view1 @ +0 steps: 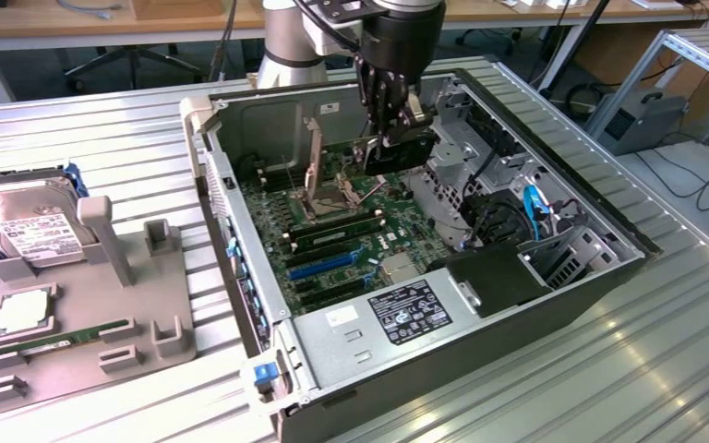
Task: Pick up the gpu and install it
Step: 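Insert the gpu into the slot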
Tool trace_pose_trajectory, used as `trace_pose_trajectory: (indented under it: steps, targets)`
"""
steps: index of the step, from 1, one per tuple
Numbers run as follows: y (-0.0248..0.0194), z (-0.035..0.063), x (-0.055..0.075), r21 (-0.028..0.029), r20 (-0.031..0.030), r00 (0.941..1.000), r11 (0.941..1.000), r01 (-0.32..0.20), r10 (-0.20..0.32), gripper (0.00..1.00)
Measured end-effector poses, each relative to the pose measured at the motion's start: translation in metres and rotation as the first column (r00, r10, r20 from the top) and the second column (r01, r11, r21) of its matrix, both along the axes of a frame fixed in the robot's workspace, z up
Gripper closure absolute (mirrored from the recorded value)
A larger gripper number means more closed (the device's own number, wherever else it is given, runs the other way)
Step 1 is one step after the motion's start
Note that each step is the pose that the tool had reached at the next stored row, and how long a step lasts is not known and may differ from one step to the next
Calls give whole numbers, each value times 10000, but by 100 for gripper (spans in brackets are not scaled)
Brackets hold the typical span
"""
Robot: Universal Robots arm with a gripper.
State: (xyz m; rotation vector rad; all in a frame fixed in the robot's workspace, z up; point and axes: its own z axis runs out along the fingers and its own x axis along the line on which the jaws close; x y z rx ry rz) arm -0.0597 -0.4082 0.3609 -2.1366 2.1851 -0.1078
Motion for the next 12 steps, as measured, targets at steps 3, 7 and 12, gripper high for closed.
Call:
trace_pose_trajectory:
  steps: [3,7,12]
  targets:
    - [-1,-5,0,0,0,10000,10000,0,0,73]
    - [-2,-13,0,0,0,10000,10000,0,0,73]
    - [-5,-26,-1,0,0,10000,10000,0,0,73]
